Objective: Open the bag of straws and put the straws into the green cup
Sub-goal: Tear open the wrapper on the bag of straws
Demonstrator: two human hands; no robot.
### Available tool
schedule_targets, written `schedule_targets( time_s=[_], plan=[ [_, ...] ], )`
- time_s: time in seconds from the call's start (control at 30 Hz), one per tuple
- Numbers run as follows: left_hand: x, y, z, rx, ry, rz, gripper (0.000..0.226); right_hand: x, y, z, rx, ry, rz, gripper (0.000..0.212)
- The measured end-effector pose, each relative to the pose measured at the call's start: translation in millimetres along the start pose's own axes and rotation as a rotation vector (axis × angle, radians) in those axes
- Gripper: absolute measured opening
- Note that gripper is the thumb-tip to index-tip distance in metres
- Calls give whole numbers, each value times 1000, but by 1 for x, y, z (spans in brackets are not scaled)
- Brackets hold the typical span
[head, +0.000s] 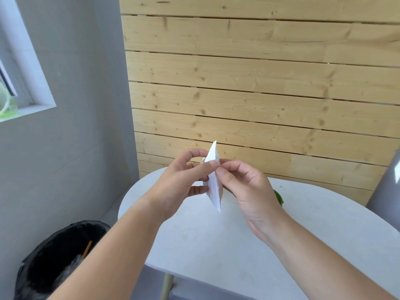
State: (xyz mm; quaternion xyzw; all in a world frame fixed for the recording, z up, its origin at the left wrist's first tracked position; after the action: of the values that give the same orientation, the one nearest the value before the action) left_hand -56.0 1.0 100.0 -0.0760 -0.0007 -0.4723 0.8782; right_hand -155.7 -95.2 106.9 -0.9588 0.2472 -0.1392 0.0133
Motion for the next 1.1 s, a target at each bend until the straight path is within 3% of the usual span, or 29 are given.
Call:
schedule_targets(
  time_s=[0.33, 0.87, 1.1],
  plan=[
    [1, 1, -2, -11, -2, 7, 40, 0, 0, 4, 18, -4, -26, 8],
    [-2, -2, -2, -47, -4, 56, 47, 3, -3, 9, 52, -77, -62, 41],
    [-5, -7, 8, 32, 11, 47, 16, 0, -5, 2, 20, -65, -36, 41]
  ],
)
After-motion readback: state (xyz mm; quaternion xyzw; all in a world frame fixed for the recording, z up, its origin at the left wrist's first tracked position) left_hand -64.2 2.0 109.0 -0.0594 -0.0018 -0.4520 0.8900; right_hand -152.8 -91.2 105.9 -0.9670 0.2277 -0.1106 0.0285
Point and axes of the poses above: each hand's wrist, its own x-axis towards the middle knuckle, its own y-axis out of the back of the hand, z = x × y, the point moved 9 cm from there along x, towards the middle knuckle, and after that the axes turned 3 degrees about -z, right-handed, at the moved point
